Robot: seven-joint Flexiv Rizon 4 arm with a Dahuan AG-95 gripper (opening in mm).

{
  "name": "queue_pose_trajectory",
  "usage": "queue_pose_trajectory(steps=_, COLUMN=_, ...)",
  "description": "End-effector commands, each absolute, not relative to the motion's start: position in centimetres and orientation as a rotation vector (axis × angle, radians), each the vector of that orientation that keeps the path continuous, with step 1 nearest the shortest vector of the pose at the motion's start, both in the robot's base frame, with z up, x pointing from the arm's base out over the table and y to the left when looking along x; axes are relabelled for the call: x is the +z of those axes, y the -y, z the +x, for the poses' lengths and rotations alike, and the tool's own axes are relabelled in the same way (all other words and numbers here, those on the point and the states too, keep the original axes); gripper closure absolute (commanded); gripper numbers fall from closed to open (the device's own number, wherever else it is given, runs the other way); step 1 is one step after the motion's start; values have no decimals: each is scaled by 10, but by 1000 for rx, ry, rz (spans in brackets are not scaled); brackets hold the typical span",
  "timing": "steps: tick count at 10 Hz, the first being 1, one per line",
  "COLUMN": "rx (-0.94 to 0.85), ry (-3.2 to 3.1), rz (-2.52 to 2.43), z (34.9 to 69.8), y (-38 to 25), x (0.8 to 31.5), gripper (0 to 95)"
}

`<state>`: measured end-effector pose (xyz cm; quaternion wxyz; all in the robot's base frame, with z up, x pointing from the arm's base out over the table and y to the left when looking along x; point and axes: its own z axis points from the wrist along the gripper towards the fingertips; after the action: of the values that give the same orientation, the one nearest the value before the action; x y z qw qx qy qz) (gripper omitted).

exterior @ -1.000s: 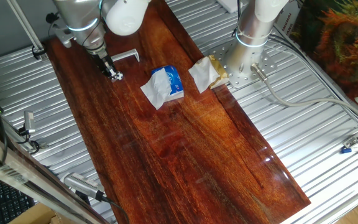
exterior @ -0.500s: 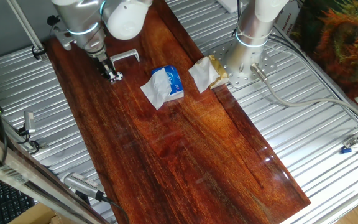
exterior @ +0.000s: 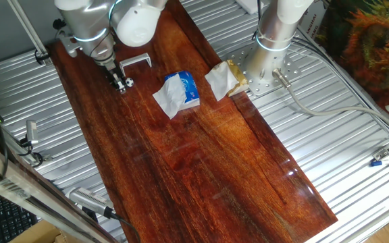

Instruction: Push the soccer ball into the goal

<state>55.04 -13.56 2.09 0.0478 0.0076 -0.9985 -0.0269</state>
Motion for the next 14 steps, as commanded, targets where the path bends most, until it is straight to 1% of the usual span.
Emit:
queue_pose_trajectory(steps=1, rx=-81, ry=3012, rz=-122, z=546, y=136, x=22, gripper=950)
queue_pose_trajectory(steps=3, rx=-90, ry=2997, rz=-135, z=541, y=136, x=23, gripper=950)
queue_pose_trajectory(steps=6, rx=-94, ry=2991, rz=-209, z=532, y=138, x=17, gripper=950)
queue_pose_trajectory(steps=8, rx=-84, ry=2985, rz=-277, z=532, y=137, x=15, gripper=950)
queue_pose_trajectory(steps=9, rx=-91, ry=2985, rz=-262, z=533, y=136, x=13, gripper=760)
queue_pose_trajectory(steps=10, rx=-100, ry=2987, rz=-238, z=532, y=135, x=12, gripper=760)
queue_pose_trajectory(steps=11, rx=-125, ry=2986, rz=-215, z=530, y=136, x=11, gripper=190)
queue_pose_trajectory(steps=12, rx=-122, ry=2981, rz=-209, z=527, y=137, x=10, gripper=190)
queue_pose_trajectory(steps=13, rx=-116, ry=2967, rz=-221, z=523, y=138, x=8, gripper=0)
queue_pose_trajectory(steps=14, rx=-113, ry=2964, rz=-227, z=520, y=139, x=7, gripper=0)
